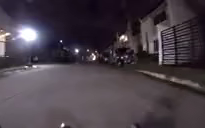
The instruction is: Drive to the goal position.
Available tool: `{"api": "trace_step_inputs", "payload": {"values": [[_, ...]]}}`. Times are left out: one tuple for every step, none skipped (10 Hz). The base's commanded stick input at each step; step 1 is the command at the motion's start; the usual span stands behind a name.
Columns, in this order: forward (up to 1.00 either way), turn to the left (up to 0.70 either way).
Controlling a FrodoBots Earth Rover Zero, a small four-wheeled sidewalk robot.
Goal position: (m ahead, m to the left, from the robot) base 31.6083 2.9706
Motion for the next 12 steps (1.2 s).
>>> {"api": "trace_step_inputs", "payload": {"values": [[1.0, 0.0], [1.0, 0.0], [1.0, 0.0], [1.0, 0.0], [1.0, 0.0], [1.0, -0.05], [1.0, -0.23], [1.0, -0.4], [1.0, -0.4], [1.0, -0.19], [1.0, 0.0], [1.0, 0.0]]}}
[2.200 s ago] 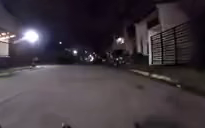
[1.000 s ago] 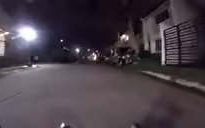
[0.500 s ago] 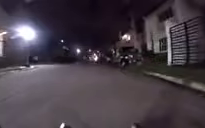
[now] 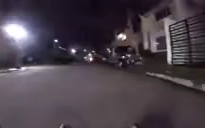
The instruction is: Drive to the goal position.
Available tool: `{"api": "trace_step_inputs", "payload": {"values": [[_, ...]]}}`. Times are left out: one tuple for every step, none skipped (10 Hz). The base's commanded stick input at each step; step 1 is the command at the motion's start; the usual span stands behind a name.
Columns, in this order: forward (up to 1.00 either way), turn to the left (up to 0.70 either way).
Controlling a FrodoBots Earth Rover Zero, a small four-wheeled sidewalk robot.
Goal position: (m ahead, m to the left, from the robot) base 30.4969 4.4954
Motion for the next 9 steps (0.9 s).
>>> {"api": "trace_step_inputs", "payload": {"values": [[1.0, 0.0], [1.0, 0.0], [1.0, 0.0], [1.0, 0.0], [1.0, 0.0], [1.0, 0.0], [1.0, 0.0], [1.0, 0.0], [1.0, 0.0]]}}
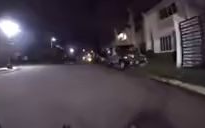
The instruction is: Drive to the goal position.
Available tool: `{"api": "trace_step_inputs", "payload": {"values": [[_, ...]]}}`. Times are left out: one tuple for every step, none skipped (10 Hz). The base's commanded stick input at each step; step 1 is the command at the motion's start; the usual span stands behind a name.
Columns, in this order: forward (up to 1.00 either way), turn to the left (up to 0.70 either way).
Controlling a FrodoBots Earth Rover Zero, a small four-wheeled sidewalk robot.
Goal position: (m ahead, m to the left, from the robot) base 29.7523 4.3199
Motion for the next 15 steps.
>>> {"api": "trace_step_inputs", "payload": {"values": [[1.0, 0.0], [1.0, 0.0], [1.0, 0.0], [1.0, 0.0], [1.0, 0.0], [1.0, 0.0], [1.0, 0.0], [1.0, 0.0], [1.0, 0.0], [1.0, 0.0], [1.0, 0.0], [1.0, 0.0], [1.0, 0.0], [1.0, 0.0], [1.0, 0.0]]}}
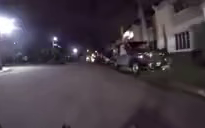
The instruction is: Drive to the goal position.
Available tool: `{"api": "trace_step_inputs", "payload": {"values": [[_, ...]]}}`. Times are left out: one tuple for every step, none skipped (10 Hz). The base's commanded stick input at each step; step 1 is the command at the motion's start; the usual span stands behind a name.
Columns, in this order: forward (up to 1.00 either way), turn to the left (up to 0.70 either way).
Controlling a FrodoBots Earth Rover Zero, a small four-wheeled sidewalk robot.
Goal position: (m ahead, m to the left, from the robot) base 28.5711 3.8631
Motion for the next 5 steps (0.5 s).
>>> {"api": "trace_step_inputs", "payload": {"values": [[1.0, 0.0], [1.0, 0.0], [1.0, 0.0], [1.0, 0.0], [1.0, 0.0]]}}
